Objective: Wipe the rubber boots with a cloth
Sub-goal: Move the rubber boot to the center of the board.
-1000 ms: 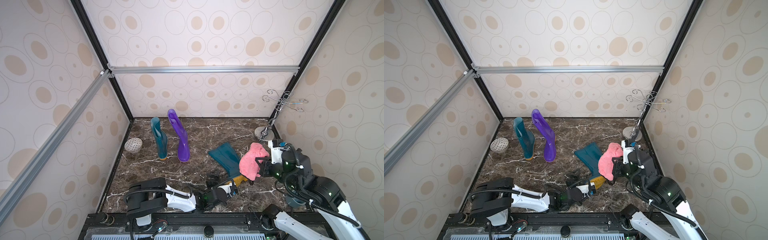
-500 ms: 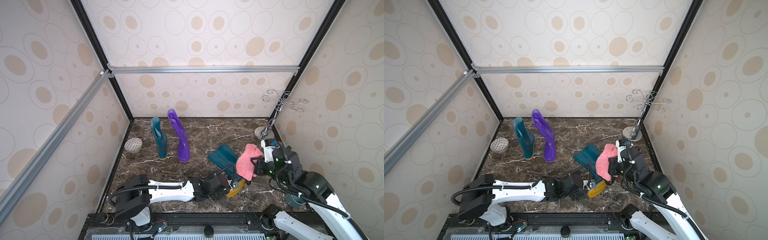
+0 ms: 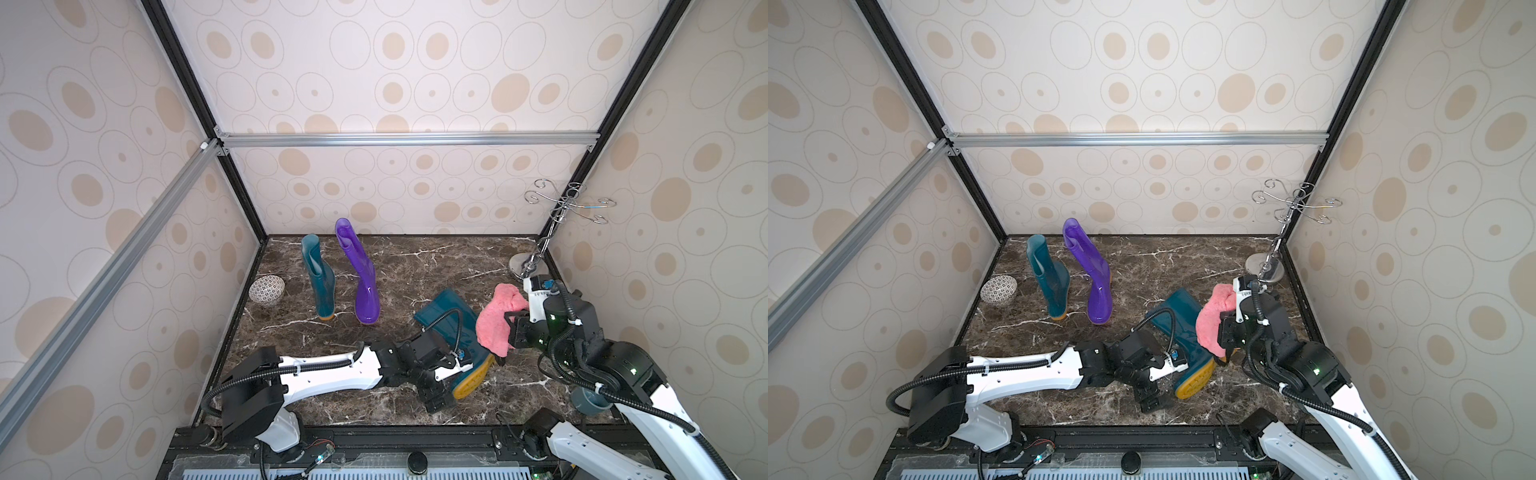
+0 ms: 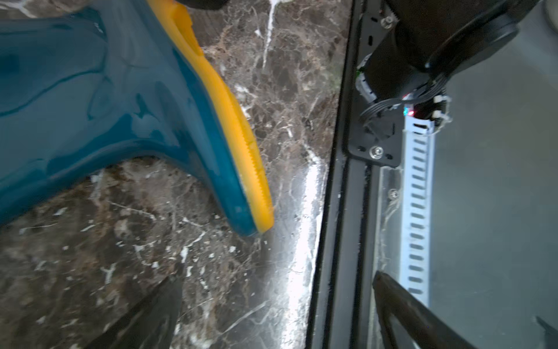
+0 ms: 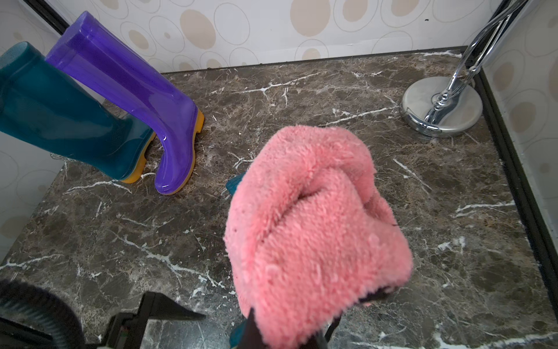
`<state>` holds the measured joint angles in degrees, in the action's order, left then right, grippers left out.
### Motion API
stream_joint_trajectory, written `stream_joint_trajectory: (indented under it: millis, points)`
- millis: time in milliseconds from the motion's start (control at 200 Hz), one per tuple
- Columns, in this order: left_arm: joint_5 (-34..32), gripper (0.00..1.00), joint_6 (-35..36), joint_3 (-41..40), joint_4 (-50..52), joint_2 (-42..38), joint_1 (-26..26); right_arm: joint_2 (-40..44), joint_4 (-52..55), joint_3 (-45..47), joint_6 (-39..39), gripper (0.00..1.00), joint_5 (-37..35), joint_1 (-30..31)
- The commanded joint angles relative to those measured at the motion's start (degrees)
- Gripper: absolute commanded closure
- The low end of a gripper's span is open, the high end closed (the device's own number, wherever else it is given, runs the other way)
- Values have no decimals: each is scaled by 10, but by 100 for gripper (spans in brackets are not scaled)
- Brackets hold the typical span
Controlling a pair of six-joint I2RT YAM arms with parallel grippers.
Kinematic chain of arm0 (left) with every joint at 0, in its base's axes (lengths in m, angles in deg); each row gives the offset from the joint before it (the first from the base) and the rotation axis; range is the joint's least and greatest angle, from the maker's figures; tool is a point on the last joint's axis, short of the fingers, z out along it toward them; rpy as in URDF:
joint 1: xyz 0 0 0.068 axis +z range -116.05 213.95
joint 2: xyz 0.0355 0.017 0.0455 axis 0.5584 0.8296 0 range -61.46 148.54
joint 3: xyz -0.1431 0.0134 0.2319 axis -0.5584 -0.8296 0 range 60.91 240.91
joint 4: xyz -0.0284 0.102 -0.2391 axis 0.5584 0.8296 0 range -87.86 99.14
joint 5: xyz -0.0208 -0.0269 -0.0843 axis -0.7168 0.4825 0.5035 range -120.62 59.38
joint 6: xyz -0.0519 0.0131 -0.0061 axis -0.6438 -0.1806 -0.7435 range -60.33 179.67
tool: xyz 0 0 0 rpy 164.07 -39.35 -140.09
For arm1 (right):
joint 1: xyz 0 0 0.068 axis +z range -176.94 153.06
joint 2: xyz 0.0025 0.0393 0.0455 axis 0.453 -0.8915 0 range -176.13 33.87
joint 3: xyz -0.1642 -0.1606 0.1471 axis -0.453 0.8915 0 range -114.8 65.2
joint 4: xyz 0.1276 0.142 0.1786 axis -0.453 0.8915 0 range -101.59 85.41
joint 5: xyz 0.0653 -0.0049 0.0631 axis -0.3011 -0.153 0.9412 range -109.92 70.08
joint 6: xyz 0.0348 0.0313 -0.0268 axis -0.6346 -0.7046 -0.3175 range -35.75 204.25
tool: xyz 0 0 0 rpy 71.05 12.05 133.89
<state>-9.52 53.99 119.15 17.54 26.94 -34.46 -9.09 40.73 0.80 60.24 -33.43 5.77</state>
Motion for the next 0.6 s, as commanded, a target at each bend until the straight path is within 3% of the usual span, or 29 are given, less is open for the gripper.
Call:
stream_joint_trajectory:
  millis: [0,55,295,435,595]
  points:
    - [55,9,-63,-3,-48,11,-4,6,6,-19,5,100,-16,0]
    - [55,15,-66,-1,-60,19,-7,5,7,-20,6,100,-16,-1]
    - [-5,21,-59,3,-90,58,-9,5,9,-21,7,100,-13,-1]
    - [-91,18,-33,-7,-89,66,-9,11,12,-21,9,100,-16,0]
    - [-92,21,-44,-14,-134,89,-9,13,9,-17,7,100,-14,-1]
